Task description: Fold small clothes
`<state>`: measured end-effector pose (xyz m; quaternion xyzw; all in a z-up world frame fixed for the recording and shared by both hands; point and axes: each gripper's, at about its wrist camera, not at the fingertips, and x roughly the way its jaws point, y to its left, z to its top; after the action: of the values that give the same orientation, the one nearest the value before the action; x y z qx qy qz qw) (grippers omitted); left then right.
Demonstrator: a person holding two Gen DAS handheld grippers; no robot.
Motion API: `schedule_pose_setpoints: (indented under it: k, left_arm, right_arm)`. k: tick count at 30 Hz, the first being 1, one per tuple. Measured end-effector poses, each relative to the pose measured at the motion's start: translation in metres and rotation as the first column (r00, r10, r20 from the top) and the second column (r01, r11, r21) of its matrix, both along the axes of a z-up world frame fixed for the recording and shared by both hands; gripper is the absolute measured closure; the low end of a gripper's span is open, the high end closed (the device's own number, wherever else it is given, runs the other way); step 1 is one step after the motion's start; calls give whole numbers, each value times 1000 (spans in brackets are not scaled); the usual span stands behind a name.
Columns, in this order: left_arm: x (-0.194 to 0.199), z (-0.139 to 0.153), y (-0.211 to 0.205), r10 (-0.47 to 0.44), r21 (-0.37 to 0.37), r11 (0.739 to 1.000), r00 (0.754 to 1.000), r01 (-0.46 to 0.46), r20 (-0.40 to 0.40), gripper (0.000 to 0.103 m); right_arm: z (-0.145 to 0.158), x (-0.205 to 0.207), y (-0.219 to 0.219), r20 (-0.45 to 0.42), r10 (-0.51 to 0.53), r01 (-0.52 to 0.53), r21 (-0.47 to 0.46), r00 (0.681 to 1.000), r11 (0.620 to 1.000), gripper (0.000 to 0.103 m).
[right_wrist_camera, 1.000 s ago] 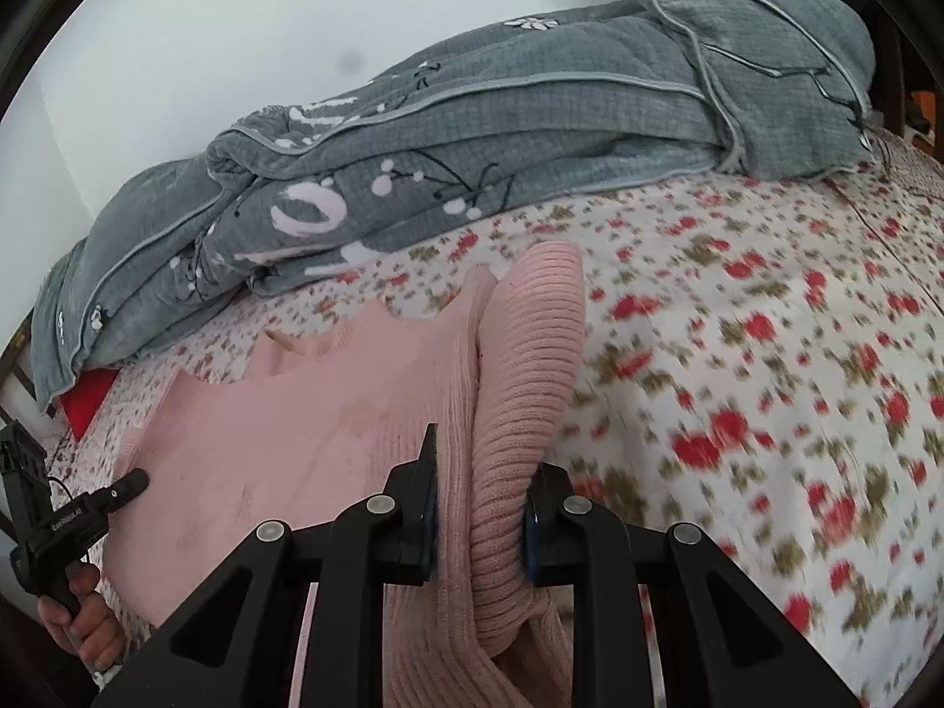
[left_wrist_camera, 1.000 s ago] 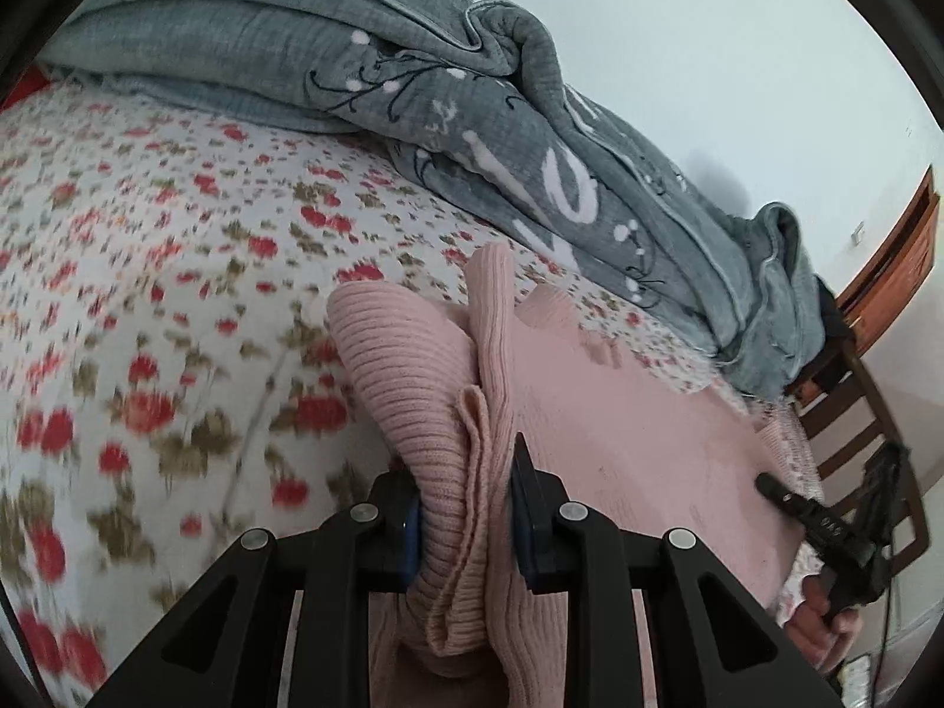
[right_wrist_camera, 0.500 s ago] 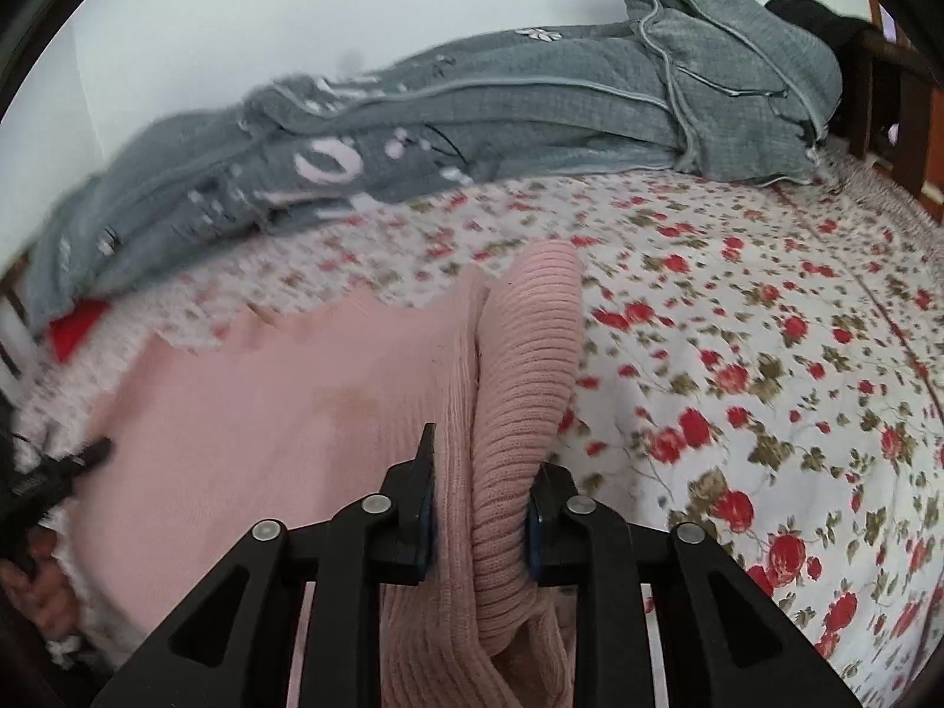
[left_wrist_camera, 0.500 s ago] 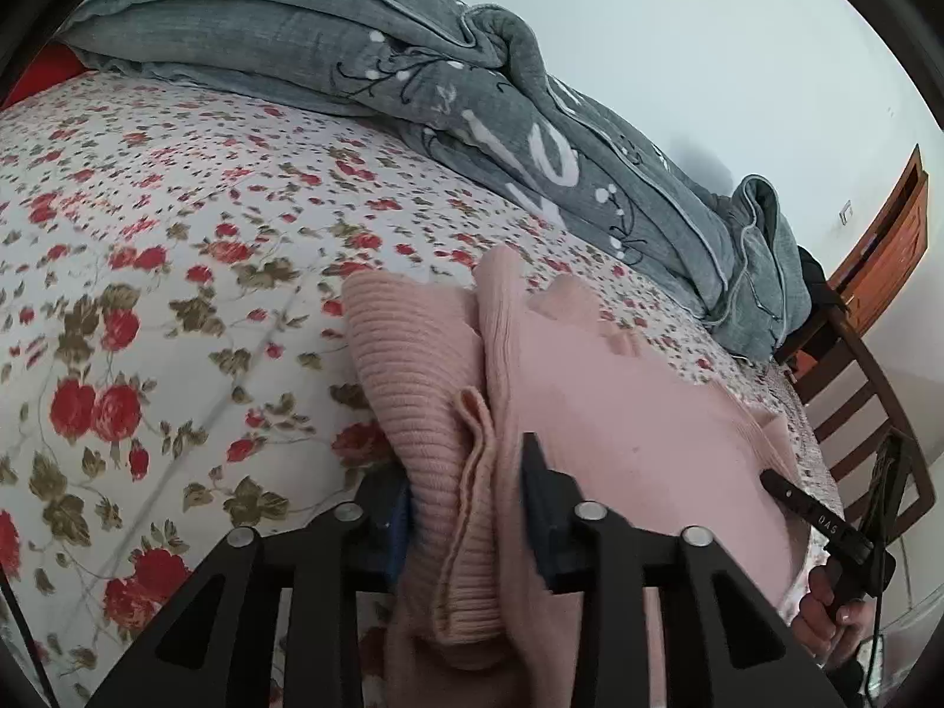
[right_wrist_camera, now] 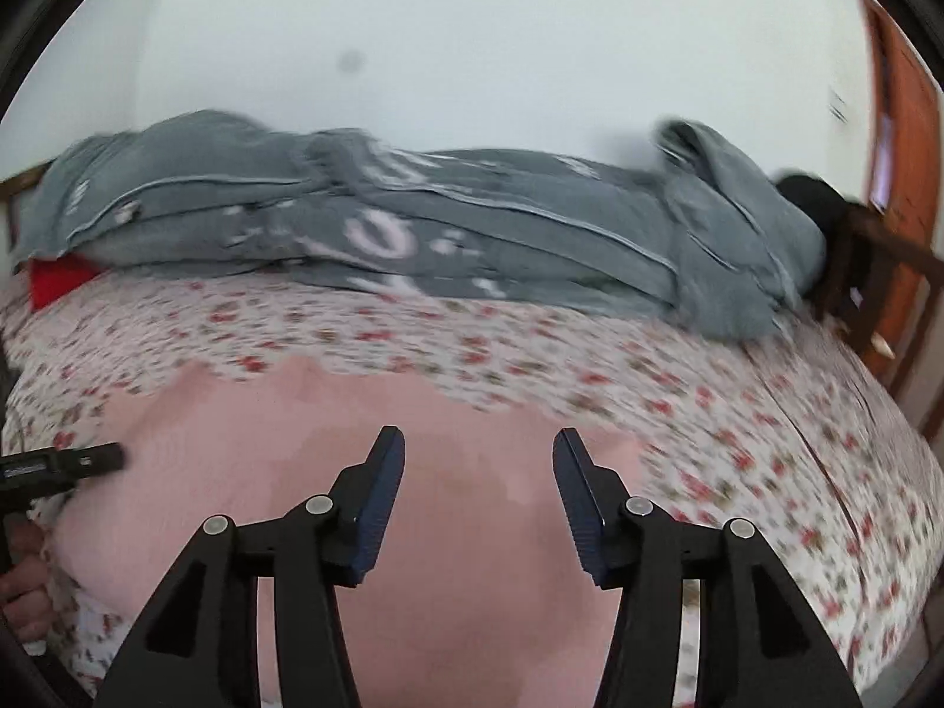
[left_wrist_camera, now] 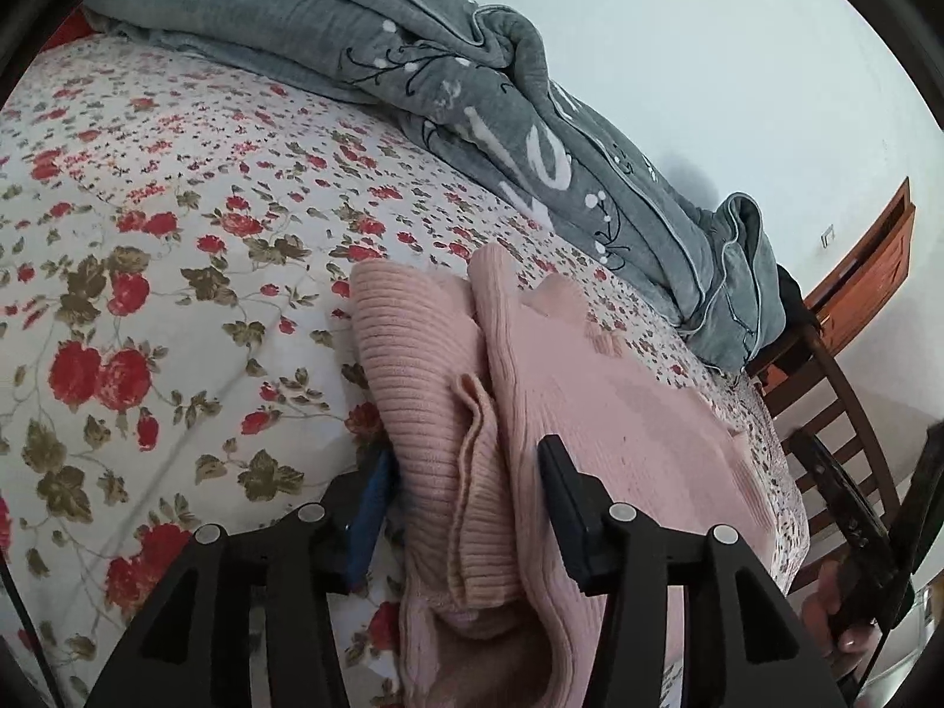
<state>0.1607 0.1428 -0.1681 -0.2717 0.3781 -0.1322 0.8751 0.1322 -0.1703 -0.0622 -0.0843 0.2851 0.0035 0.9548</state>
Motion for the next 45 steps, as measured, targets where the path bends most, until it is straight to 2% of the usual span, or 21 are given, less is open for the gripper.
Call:
schedule_pose_setpoints:
  k: [4,7,8,9,11,17,26,31,38,40,45]
  left_arm:
    - [-8,2,8,-4,-15,1000,1000,4,14,54]
    - [-9,2,14,0,-36,999,1000,1,18,52]
    - [-8,2,16,-2,-46,999,1000,3,14,52]
    - [-8,1,17,-5,-56,998,1000,5,9,52]
    - [-8,-1,18,-11,-76,997,1000,11,0,52]
    - [-6,-2,12,-34,-94,995,999,33,-9,52]
    - [-5,-1,2,-63,-66,996,998,62,-14,51]
    - [-5,-2,2,-64,-67,996,998,63,-16,51]
    - [-4,-2,1,-63,-71,996,998,62,-17,51]
    - [-4,-1,1,-64,-73,995,998,62,-16,51]
    - [-2,-2,0,-67,-85,994,998,66,-12,50]
  right_arm:
    - [-29,17,40,-47,43,-44,-11,998,999,51]
    - [-79,39,55,-231,36,-28,35,972,999,53]
    - [-88,37,58,-205,20,-17,18,979,1000,53]
    - [-89,28,63,-132,23,-27,-35,991,999,53]
    - [-88,23,74,-127,25,-41,-126,992,991,53]
    - [-77,7,64,-178,8,-24,-86,984,996,53]
    - [-80,-29,73,-175,17,-46,-161,984,986,53]
    - [-78,-9,72,-165,-4,-16,-119,986,993,53]
    - [-80,48,67,-254,-46,40,-28,966,999,53]
    - [-80,46,66,-256,-41,37,-20,966,999,53]
    - [-79,6,74,-203,-33,9,-117,979,993,53]
